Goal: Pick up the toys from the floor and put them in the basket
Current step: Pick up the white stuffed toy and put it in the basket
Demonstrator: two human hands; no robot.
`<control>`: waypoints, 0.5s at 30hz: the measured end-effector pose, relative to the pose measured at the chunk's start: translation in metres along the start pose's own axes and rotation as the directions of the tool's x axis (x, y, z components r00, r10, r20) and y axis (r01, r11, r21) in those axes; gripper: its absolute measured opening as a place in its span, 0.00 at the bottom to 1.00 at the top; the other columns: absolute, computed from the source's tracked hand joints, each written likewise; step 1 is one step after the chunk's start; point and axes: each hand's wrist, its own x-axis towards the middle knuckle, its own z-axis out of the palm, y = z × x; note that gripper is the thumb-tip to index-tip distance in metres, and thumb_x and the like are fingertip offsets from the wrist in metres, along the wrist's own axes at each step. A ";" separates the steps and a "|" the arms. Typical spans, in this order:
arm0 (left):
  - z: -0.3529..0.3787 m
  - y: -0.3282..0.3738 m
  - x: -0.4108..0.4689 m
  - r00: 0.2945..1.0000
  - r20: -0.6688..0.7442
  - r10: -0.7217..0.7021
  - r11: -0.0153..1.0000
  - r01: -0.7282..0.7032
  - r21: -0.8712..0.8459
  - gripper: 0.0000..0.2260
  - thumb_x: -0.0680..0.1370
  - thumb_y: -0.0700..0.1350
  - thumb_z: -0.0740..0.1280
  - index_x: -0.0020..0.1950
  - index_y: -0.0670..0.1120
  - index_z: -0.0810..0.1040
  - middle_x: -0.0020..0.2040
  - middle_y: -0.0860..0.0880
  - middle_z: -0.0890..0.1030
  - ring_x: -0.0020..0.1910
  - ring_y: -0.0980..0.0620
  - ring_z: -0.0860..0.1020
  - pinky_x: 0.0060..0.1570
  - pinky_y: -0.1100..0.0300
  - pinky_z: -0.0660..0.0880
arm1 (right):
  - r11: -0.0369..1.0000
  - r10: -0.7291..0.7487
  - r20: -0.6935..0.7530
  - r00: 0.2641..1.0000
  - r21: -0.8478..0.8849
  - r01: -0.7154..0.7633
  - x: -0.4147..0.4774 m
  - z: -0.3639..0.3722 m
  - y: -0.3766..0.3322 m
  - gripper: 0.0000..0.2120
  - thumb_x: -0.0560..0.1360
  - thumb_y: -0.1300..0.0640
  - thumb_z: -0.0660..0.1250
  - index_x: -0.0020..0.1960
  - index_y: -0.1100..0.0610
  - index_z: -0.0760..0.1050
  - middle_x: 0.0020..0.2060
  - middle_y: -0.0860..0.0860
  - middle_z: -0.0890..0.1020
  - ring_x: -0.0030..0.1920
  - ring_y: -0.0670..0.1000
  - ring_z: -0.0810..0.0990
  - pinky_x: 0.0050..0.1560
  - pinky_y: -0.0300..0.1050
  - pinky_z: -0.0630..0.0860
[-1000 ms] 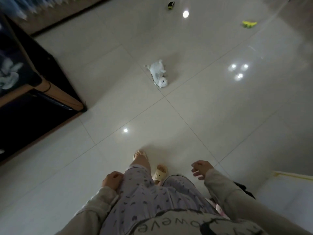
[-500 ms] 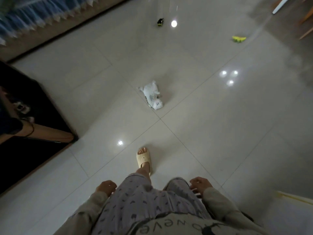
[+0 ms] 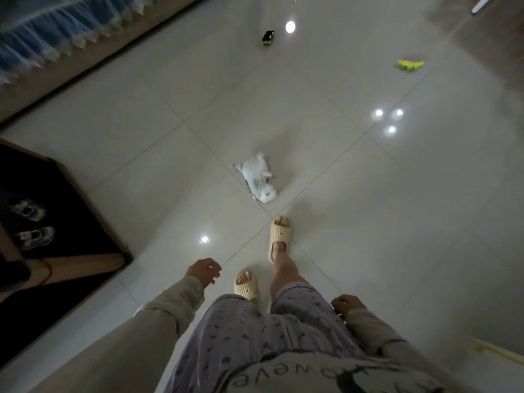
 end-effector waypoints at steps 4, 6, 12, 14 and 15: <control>-0.006 0.013 0.018 0.995 -0.028 -0.095 0.995 0.094 -0.027 0.12 0.77 0.37 0.59 0.36 0.48 0.73 0.34 0.49 0.77 0.27 0.56 0.74 0.28 0.65 0.67 | 0.997 -0.032 0.031 0.999 -0.069 0.035 0.027 -0.040 -0.054 0.11 0.76 0.61 0.61 0.54 0.64 0.79 0.59 0.64 0.79 0.59 0.62 0.78 0.61 0.50 0.74; -0.008 0.017 0.025 0.985 -0.020 -0.172 0.984 0.171 -0.041 0.15 0.77 0.35 0.58 0.33 0.48 0.72 0.32 0.50 0.76 0.22 0.58 0.74 0.22 0.68 0.68 | 0.994 -0.048 0.037 0.998 -0.092 0.052 0.040 -0.066 -0.080 0.07 0.77 0.61 0.61 0.48 0.61 0.77 0.56 0.64 0.81 0.53 0.60 0.80 0.58 0.49 0.75; -0.018 0.061 0.053 0.977 0.014 -0.214 0.977 0.214 -0.021 0.15 0.77 0.33 0.59 0.33 0.46 0.73 0.31 0.48 0.74 0.20 0.58 0.73 0.14 0.75 0.64 | 0.997 -0.032 0.054 0.998 0.072 0.028 0.078 -0.131 -0.140 0.05 0.77 0.61 0.60 0.44 0.61 0.73 0.32 0.56 0.77 0.30 0.53 0.75 0.32 0.40 0.69; -0.024 0.086 0.065 0.985 0.013 -0.174 0.984 0.174 -0.025 0.11 0.77 0.34 0.58 0.38 0.43 0.74 0.32 0.48 0.75 0.26 0.53 0.72 0.13 0.75 0.64 | 0.998 -0.037 0.068 0.997 0.062 0.032 0.089 -0.143 -0.157 0.05 0.77 0.60 0.61 0.44 0.60 0.73 0.32 0.55 0.77 0.30 0.53 0.75 0.32 0.39 0.69; -0.028 0.099 0.071 0.988 0.008 -0.153 0.988 0.153 -0.030 0.10 0.77 0.34 0.58 0.40 0.42 0.74 0.32 0.47 0.75 0.28 0.51 0.72 0.13 0.75 0.64 | 0.998 -0.039 0.078 0.996 0.052 0.035 0.093 -0.147 -0.165 0.05 0.77 0.60 0.61 0.44 0.59 0.73 0.33 0.55 0.78 0.31 0.53 0.76 0.32 0.39 0.70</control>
